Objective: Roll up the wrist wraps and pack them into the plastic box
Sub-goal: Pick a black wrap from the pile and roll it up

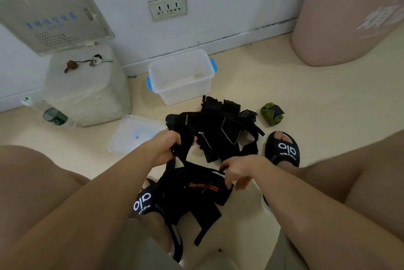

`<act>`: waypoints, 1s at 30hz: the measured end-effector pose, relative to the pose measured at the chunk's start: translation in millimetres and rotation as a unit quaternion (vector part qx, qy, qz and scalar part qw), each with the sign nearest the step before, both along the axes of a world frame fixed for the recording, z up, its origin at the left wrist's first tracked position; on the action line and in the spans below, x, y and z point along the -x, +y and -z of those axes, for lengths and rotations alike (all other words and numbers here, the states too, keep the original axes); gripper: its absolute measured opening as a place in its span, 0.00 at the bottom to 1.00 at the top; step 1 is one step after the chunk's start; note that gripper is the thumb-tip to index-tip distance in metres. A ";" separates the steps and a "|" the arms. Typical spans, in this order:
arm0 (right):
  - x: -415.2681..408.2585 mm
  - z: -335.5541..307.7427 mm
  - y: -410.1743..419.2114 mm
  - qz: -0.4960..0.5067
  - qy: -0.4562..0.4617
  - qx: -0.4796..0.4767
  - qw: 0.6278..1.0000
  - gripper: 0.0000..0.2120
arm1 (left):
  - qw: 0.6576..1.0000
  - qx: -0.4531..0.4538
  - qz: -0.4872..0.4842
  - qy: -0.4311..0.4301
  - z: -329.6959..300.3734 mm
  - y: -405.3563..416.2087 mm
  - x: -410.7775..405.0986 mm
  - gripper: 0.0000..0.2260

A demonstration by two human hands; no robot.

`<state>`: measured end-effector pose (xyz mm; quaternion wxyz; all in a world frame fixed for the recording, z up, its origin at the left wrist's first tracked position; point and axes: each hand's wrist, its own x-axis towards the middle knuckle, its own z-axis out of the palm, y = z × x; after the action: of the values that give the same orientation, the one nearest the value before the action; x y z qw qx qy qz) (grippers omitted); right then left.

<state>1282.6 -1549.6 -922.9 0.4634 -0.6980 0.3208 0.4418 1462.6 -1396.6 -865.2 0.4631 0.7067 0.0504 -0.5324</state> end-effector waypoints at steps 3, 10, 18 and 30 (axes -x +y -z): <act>4.1 1.0 5.0 -0.007 0.029 -0.012 0.999 0.30 | 0.999 0.033 -0.040 -0.002 -2.9 1.7 -4.5 0.24; -9.5 -5.1 5.6 0.061 -0.067 0.029 0.995 0.19 | 0.994 0.072 -0.082 0.016 -23.0 -1.4 -6.4 0.14; -33.2 14.8 -5.4 0.212 -0.174 0.129 0.953 0.19 | 0.990 -0.074 -0.066 -0.105 0.8 3.5 -20.3 0.12; -127.4 36.8 -27.2 0.009 -0.236 0.193 0.952 0.35 | 0.983 0.021 -0.179 -0.044 43.5 1.0 -65.4 0.12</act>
<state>1410.0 -1576.8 -959.7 0.3859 -0.8556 0.2878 0.1904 1528.0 -1395.6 -908.7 0.5673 0.6992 0.1443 -0.4105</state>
